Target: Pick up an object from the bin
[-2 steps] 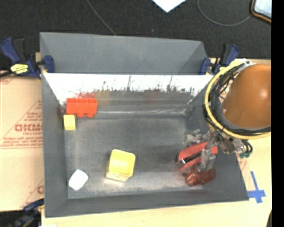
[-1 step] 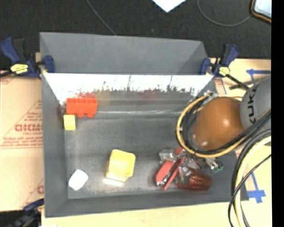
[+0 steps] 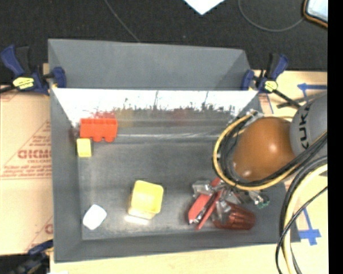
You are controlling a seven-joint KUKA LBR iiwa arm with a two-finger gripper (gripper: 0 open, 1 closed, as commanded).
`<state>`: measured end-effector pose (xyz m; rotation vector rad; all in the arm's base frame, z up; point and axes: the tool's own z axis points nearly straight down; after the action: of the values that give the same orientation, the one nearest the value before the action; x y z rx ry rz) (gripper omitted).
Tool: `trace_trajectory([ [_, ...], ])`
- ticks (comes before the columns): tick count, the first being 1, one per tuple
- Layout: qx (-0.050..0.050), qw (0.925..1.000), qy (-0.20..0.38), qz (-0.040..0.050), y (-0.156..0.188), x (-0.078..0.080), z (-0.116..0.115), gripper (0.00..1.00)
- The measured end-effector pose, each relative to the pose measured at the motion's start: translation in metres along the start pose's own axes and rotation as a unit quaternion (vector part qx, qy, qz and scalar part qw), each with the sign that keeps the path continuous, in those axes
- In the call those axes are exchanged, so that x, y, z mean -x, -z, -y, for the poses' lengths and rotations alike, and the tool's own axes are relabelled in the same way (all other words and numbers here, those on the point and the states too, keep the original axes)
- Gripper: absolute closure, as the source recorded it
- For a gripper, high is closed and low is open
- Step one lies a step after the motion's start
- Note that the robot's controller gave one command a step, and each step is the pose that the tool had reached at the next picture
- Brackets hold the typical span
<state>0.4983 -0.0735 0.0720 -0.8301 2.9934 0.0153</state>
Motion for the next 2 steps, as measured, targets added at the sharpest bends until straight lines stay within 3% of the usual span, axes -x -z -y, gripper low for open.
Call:
trace_trajectory([
  [1,0.0,0.9988,0.049,0.0026,-0.003,0.055,-0.011,1.0],
  [2,0.004,0.9991,0.042,-0.0026,0.011,0.043,-0.009,1.0],
])
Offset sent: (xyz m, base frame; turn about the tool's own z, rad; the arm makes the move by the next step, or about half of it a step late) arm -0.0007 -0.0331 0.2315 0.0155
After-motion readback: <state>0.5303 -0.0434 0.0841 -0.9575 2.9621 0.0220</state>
